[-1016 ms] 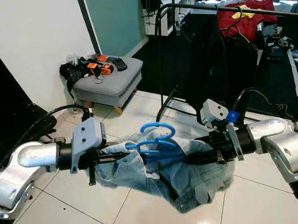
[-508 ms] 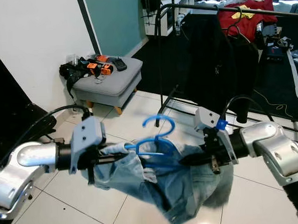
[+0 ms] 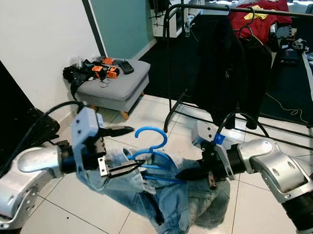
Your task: Hang hanger
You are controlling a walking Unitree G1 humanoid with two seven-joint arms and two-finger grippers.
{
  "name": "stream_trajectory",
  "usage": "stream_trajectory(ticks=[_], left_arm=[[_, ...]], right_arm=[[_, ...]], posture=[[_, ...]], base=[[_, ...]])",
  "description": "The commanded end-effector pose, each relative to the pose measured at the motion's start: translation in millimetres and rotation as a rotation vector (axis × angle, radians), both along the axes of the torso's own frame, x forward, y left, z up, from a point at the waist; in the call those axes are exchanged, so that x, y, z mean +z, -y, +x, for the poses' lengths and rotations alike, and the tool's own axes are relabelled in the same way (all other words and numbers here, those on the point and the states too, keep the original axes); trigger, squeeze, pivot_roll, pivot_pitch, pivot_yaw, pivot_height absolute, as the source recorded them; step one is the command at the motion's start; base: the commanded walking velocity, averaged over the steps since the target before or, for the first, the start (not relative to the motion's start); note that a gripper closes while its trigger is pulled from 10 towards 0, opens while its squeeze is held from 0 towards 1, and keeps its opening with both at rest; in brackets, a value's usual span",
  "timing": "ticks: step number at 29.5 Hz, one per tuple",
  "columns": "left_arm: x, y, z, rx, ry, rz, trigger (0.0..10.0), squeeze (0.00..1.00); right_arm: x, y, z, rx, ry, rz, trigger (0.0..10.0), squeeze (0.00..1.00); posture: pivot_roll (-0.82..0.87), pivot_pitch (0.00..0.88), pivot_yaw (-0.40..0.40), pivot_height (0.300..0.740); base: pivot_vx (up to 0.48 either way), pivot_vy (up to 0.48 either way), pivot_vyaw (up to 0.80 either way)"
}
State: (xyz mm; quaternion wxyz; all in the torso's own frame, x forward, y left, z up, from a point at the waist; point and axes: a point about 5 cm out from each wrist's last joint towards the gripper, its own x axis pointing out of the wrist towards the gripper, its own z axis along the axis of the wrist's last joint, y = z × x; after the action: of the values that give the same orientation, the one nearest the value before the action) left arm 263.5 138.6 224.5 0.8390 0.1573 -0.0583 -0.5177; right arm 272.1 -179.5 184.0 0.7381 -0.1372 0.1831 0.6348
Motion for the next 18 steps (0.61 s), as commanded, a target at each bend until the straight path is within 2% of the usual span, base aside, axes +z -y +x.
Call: stream_trajectory(ticks=[1,3,5,6,8,11,12,13,15,18], left_arm=[[-3.2,-8.0,-0.2,0.031,-0.025,-0.009,10.0,1.0],[-3.5,-12.9,1.6,0.066,-0.025,-0.026,10.0,1.0],[-4.0,-22.8,5.6,0.146,-0.024,-0.079,10.0,1.0],[-4.0,-22.8,5.6,0.146,-0.024,-0.079,10.0,1.0],[-7.7,-32.2,8.9,0.229,-0.035,-0.12,10.0,1.0],[-10.4,-36.1,9.7,0.266,-0.04,-0.129,10.0,1.0],[-13.3,-41.3,11.9,0.324,-0.037,-0.142,10.0,1.0],[-15.1,-44.7,13.3,0.362,-0.035,-0.149,10.0,0.0],[-18.4,-59.0,16.7,0.51,-0.028,-0.241,10.0,0.0],[-18.4,-59.0,16.7,0.51,-0.028,-0.241,10.0,0.0]], right_arm=[[3.7,-2.9,1.1,0.002,0.037,0.022,0.0,0.0],[3.4,-1.3,4.4,-0.03,0.048,0.025,0.0,0.0],[-0.2,3.8,12.3,-0.113,0.069,0.02,0.0,0.0],[-0.2,3.8,12.3,-0.113,0.069,0.02,0.0,0.0],[-5.2,9.7,19.9,-0.201,0.084,0.01,0.0,0.0],[-7.0,12.1,22.7,-0.238,0.088,0.006,0.0,0.0],[-8.9,13.9,25.1,-0.269,0.09,0.005,0.0,0.0],[-10.5,15.5,27.3,-0.296,0.094,0.004,0.0,0.0],[-11.4,18.9,34.3,-0.374,0.111,0.014,0.0,0.0],[-11.4,18.9,34.3,-0.374,0.111,0.014,0.0,0.0]], posture=[[-0.05,0.063,0.036,0.74],[-0.05,0.067,0.036,0.74],[-0.04,0.068,0.035,0.74],[-0.04,0.068,0.035,0.74],[-0.04,0.069,0.035,0.74],[-0.04,0.069,0.035,0.74],[-0.04,0.071,0.034,0.74],[-0.04,0.068,0.033,0.74],[-0.05,0.069,0.031,0.74],[-0.05,0.069,0.031,0.74]], base=[[0.0,0.0,0.0],[0.0,0.0,0.0],[0.0,0.0,0.0],[0.0,0.0,0.0],[0.0,0.0,0.0],[0.0,0.0,0.0],[0.0,0.0,0.0],[0.0,0.0,0.0],[0.0,0.0,0.0],[0.0,0.0,0.0]])
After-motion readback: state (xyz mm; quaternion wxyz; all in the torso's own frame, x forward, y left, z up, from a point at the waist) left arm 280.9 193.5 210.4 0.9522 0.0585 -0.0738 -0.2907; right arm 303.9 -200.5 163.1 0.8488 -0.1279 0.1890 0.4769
